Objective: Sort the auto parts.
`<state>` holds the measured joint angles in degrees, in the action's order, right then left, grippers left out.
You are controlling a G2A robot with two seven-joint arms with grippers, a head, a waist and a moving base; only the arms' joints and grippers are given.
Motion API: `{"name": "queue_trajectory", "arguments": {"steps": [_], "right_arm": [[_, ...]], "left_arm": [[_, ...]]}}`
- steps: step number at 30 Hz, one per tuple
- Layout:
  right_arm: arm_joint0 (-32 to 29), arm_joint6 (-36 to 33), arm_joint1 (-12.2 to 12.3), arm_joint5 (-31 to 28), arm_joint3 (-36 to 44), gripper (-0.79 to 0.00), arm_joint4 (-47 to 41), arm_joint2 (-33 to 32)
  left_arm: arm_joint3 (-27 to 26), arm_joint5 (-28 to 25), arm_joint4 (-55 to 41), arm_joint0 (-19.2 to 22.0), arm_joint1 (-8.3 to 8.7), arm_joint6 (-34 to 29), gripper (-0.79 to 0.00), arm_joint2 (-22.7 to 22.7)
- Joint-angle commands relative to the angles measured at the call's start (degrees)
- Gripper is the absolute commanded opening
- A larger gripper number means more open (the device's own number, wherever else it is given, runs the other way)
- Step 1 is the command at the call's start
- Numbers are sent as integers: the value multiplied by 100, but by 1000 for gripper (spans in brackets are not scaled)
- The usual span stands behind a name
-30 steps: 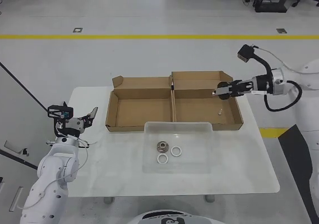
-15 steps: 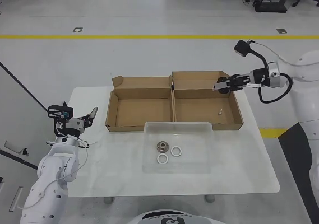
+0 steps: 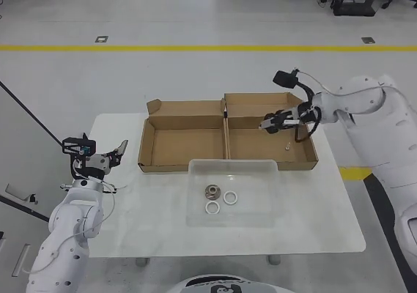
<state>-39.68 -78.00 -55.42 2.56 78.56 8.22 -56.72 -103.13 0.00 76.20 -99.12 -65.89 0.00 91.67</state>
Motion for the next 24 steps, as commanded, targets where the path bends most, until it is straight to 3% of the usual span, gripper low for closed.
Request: {"name": "queue_trajectory", "arguments": {"steps": [1,5,9,24], "right_arm": [[184,49,-61,249,-58,-785,553,348],[574,94,-244,731,-186,-785,1561,1095],[856,207,-460,952,-506,-785,1891,1614],[1355,571,-1117,1041,-1998,-785,2311,2574]], "left_arm": [[0,0,0,0,0,0,0,0],[0,0,0,0,0,0,0,0],[0,0,0,0,0,0,0,0],[0,0,0,0,0,0,0,0]]}}
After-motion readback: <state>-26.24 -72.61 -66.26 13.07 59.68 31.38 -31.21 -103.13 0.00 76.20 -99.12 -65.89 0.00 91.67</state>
